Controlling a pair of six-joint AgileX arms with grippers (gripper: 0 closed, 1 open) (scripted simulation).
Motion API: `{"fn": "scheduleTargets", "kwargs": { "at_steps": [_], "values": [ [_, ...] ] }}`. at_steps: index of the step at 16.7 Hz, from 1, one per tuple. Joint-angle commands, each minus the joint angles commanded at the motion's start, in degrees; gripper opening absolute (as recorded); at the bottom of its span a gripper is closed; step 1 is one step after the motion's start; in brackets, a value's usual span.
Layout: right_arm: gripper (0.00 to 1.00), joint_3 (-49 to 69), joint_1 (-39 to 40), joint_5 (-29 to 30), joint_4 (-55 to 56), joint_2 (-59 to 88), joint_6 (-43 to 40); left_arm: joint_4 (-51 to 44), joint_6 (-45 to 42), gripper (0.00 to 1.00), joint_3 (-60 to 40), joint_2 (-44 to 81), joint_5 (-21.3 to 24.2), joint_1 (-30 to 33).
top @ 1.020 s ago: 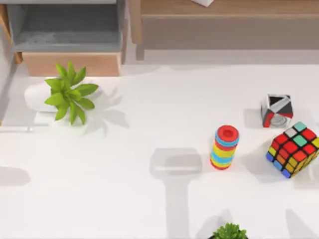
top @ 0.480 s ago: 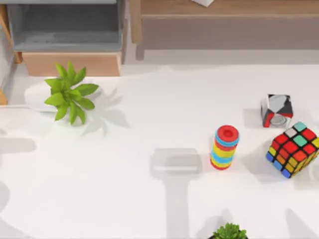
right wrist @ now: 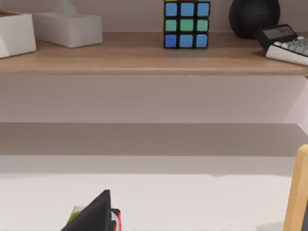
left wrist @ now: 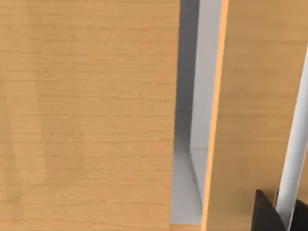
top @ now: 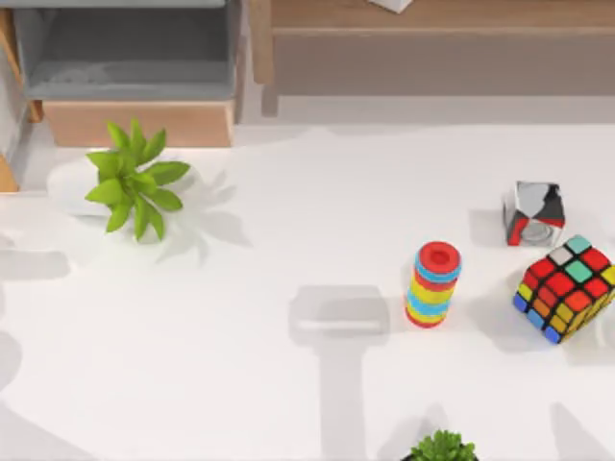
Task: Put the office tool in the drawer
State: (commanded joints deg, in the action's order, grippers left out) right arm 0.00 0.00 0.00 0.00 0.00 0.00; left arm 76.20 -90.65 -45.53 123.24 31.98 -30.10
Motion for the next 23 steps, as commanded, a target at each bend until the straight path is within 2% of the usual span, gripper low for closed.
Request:
{"fn": "scheduleTargets", "kwargs": {
  "at_steps": [6,12,19,23],
  "values": [
    [1.00,0.00,0.00,0.00,0.00,0.00,0.00,-5.73,0.38,0.00,-9.99,4.53,-3.49,3.79],
    [1.00,0.00,0.00,0.00,0.00,0.00,0.00,-6.59,0.39,0.00,-11.11,5.18,-3.77,3.82],
    [1.00,0.00,0.00,0.00,0.00,0.00,0.00,-13.64,0.57,0.00,-24.88,11.34,-6.95,7.08],
    [1.00,0.00,0.00,0.00,0.00,0.00,0.00,-14.60,0.66,0.00,-26.29,12.03,-7.38,7.52]
  ]
}}
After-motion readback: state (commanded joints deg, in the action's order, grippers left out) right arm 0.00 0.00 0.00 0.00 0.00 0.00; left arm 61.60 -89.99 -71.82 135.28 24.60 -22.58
